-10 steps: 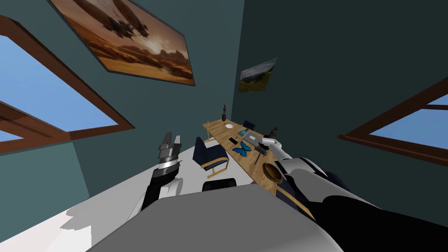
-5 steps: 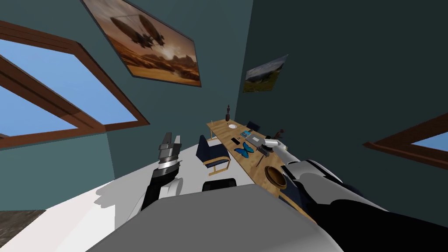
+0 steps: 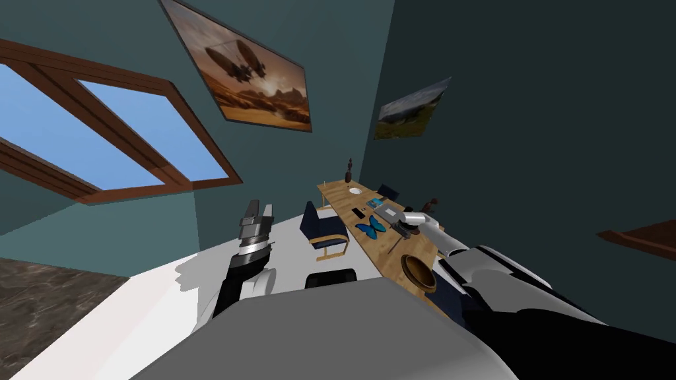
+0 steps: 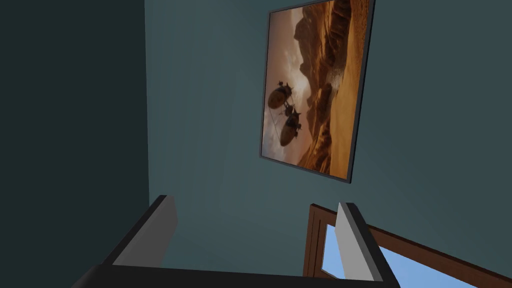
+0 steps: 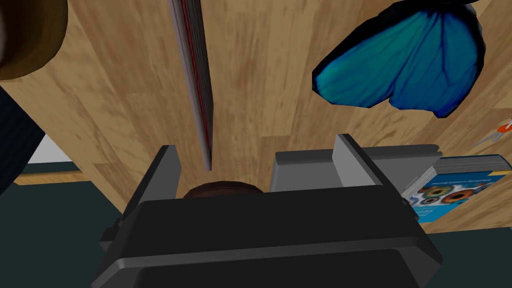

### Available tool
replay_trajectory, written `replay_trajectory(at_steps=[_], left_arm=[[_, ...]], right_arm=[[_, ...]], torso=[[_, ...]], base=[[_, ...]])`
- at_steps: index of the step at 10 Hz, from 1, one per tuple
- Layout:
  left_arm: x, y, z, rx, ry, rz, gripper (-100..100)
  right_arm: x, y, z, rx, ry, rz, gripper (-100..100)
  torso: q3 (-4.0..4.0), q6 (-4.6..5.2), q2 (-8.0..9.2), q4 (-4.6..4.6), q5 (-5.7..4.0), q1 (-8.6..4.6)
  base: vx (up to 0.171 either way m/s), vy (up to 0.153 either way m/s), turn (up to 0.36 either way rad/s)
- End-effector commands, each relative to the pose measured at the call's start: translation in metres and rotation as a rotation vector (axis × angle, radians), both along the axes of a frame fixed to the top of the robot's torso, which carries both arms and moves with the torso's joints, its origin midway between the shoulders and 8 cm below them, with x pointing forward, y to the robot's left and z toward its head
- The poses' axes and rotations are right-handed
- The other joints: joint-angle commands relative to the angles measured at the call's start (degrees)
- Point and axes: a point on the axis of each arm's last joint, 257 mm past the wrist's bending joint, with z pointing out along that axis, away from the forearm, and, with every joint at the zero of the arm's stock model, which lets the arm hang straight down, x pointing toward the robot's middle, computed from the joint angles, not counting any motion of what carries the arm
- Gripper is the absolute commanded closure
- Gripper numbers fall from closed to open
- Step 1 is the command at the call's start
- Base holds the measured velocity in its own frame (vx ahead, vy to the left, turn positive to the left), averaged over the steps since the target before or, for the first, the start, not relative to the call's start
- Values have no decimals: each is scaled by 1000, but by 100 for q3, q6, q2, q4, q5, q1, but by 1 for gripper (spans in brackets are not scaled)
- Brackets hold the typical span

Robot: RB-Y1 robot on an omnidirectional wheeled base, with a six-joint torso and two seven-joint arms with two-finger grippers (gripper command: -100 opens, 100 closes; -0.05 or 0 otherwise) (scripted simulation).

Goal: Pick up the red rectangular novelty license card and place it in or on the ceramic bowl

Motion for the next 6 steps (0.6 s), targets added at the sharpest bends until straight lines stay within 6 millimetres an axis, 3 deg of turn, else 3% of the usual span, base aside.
replay_trajectory(at_steps=[1, 2, 4, 5, 6], left_arm=[[0, 0, 0, 0, 0, 0, 0], [0, 0, 0, 0, 0, 0, 0], [0, 0, 0, 0, 0, 0, 0], [0, 0, 0, 0, 0, 0, 0], [0, 0, 0, 0, 0, 0, 0]], right_arm=[[-7, -1, -2, 7, -4, -25, -100], [-7, 1, -2, 18, -11, -56, -100], [-24, -5, -6, 19, -6, -82, -100], [-24, -3, -7, 28, -12, -109, -100], [-40, -9, -10, 18, -5, -109, -100]], torso=[[0, 0, 0, 0, 0, 0], [1, 2, 2, 0, -2, -1], [0, -1, -1, 0, 1, 8], [1, 5, 1, 0, -1, 2], [-2, 8, -4, -1, 0, 7]], base=[[-61, -65, 296], [-39, -27, 41], [-56, -43, 274], [-37, -30, 23], [-63, -37, 327]])
